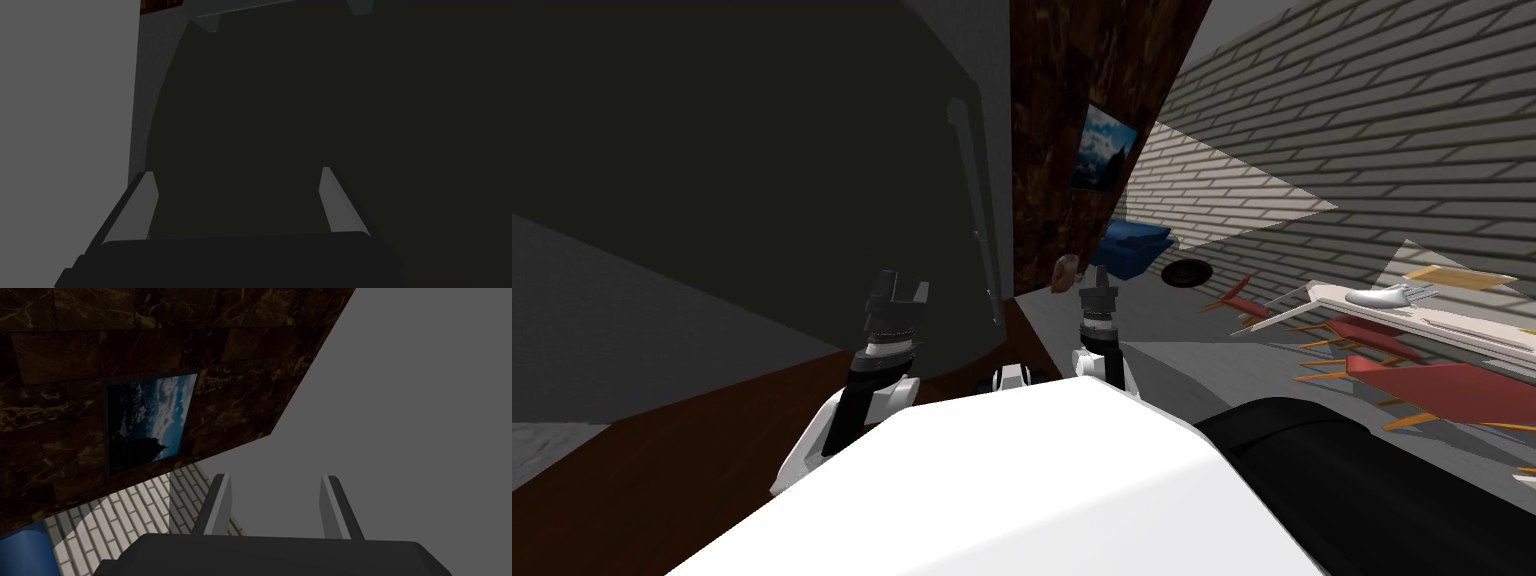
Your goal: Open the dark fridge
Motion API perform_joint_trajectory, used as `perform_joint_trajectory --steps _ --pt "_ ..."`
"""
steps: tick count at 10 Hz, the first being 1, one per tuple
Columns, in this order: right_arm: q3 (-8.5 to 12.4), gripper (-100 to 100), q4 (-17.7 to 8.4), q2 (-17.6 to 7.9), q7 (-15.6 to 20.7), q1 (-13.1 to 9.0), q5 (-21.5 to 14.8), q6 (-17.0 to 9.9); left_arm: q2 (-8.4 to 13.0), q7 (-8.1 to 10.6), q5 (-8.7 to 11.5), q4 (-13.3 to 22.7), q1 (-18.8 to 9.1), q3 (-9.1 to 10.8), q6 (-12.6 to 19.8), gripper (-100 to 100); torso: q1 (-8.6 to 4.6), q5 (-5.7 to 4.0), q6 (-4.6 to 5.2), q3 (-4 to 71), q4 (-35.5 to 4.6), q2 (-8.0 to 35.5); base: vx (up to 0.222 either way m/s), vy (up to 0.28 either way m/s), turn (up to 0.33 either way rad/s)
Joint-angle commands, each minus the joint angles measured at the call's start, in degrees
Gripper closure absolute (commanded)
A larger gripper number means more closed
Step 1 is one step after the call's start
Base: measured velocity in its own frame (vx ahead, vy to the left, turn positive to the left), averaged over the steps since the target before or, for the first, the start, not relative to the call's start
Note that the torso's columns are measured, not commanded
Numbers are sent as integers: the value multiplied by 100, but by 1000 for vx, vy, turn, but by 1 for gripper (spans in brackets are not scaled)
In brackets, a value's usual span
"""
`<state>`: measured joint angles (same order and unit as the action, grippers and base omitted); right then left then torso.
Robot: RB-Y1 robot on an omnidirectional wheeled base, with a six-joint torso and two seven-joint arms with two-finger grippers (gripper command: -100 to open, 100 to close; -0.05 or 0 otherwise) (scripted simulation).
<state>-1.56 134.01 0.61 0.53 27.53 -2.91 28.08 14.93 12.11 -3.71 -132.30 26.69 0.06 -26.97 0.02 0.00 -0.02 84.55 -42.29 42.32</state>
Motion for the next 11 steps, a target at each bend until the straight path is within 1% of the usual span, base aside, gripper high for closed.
perform_joint_trajectory --steps 1,2,3,4,5,6,7,8,9,10,11 --pt "0 0 0 0 0 0 0 0 450 218 10 -109 7 146 308 -100 1 1 2 -2 -1 1 64 -37 -119" --pt "0 0 0 0 0 0 0 0 504 218 10 -109 7 146 308 -100 -3 0 3 1 0 -3 54 -29 -50" --pt "0 0 0 0 0 0 0 0 734 328 16 -156 7 219 456 -100 -1 0 1 1 0 -2 64 -32 -83" --pt "0 0 0 0 0 0 0 0 902 443 22 -203 7 295 612 -100 -2 0 2 3 1 -6 92 -48 -123" --pt "0 0 0 0 0 0 0 0 974 443 22 -203 7 295 612 -100 -7 -2 2 8 3 -13 66 -34 -41" --pt "0 0 0 0 0 0 0 0 1197 560 27 -250 8 373 773 -100 -1 0 0 3 1 -4 55 -26 -68" --pt "0 0 0 0 0 0 0 0 1367 680 32 -297 10 454 940 -100 2 1 2 -1 -1 1 86 -29 -135" --pt "0 0 0 0 0 0 0 0 1464 680 32 -297 10 454 940 -100 0 0 3 3 1 -7 69 -22 -56" --pt "0 0 0 0 0 0 0 0 1673 799 36 -342 14 537 1112 -100 0 0 0 2 1 -3 75 -34 -82" --pt "0 0 0 0 0 0 0 0 1715 799 36 -342 14 537 1112 -100 -4 -1 2 2 1 -5 54 -27 -47" --pt "0 0 0 0 0 0 0 0 1948 919 39 -384 19 623 1289 -100 -2 -1 1 -1 -1 2 58 -27 -98"
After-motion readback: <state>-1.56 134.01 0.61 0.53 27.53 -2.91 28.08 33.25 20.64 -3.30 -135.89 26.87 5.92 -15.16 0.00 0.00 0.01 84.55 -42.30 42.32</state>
